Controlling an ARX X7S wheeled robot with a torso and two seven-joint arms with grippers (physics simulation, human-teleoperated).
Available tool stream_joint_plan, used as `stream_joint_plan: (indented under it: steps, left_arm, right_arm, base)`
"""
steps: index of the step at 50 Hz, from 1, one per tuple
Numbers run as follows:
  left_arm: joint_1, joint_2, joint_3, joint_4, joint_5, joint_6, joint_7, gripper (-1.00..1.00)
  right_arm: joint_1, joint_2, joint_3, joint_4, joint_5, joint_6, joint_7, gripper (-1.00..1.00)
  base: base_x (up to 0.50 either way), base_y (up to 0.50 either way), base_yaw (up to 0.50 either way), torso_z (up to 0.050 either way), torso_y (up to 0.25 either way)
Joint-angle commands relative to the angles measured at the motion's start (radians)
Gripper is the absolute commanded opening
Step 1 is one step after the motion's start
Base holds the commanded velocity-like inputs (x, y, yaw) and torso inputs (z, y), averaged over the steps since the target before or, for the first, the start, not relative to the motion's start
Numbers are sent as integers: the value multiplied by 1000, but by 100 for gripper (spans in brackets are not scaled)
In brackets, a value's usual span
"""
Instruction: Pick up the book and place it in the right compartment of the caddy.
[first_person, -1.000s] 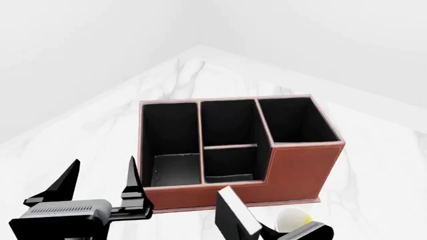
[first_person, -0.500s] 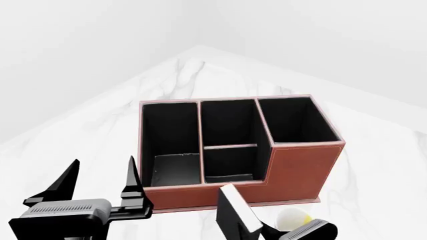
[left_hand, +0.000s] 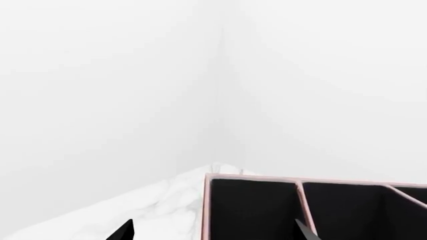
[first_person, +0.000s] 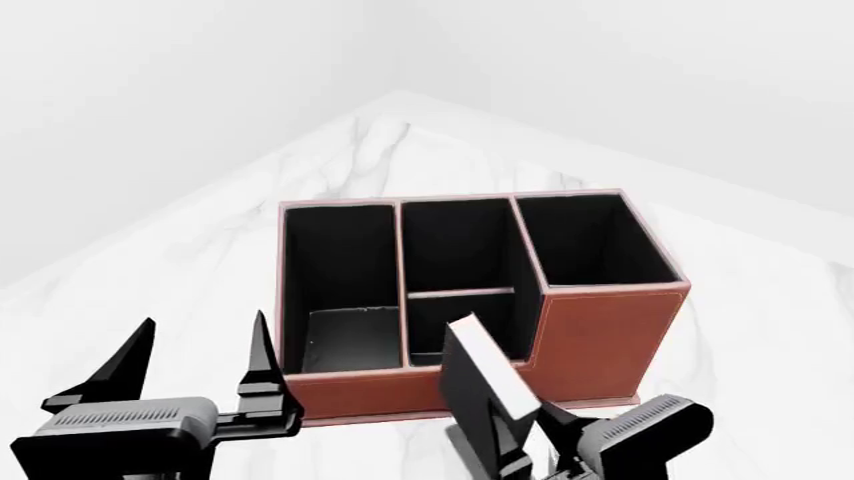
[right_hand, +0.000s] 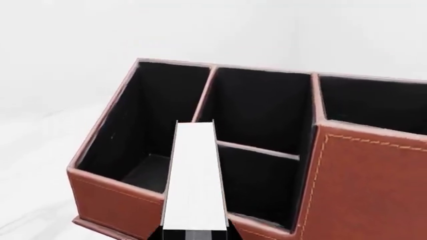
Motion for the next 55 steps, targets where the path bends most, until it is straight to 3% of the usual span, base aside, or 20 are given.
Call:
stream_joint_plan:
  steps: [1, 22, 55]
  left_arm:
    - [-1, -3, -1, 0, -5, 0, -3, 100]
    - [-4, -7, 2, -2, -13, 1, -8, 100]
    - [-5, -16, 7, 2, -25, -2, -16, 100]
  right_arm:
    - [71, 25, 39, -116, 23, 80, 28, -100]
    - [232, 58, 101, -236, 147, 236, 98, -100]
    - [642, 87, 245, -290, 593, 516, 299, -100]
  base:
    - [0, 0, 0, 0, 0]
    - [0, 0, 0, 0, 1]
    - [0, 0, 0, 0, 1]
